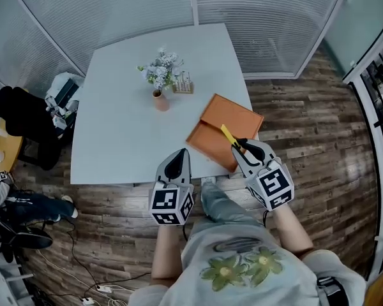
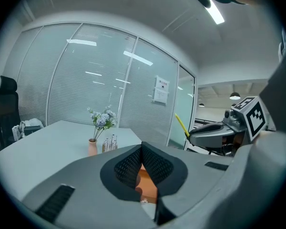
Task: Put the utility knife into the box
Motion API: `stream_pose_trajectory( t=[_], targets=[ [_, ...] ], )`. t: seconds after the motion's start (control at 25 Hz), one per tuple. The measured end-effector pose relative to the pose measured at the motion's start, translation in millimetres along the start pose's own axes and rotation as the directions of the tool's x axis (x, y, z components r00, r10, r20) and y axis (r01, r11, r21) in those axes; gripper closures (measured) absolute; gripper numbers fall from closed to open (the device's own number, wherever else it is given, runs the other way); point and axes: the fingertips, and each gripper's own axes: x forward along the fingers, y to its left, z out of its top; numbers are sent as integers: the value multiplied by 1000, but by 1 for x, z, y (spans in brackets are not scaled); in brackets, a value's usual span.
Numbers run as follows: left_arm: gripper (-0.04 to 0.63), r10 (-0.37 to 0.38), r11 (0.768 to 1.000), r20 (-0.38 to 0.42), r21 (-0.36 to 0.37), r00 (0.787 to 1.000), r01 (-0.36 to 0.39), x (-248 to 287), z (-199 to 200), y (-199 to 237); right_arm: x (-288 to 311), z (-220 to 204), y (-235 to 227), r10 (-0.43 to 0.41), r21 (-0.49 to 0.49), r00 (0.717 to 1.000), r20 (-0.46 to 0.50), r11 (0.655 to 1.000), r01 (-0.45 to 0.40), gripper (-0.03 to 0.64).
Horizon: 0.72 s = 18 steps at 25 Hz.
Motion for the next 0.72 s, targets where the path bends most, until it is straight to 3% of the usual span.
stream_pose_trajectory(
  t=[0.44, 0.72],
  targets=[
    [595, -65, 996, -71, 53, 995, 68, 44, -14, 1, 41, -17, -18, 22, -1, 998, -57, 1000, -22, 546],
    [595, -60, 997, -88, 47, 994, 65, 61, -14, 16, 64, -21, -22, 51, 19, 995, -84, 999, -50, 546]
  ],
)
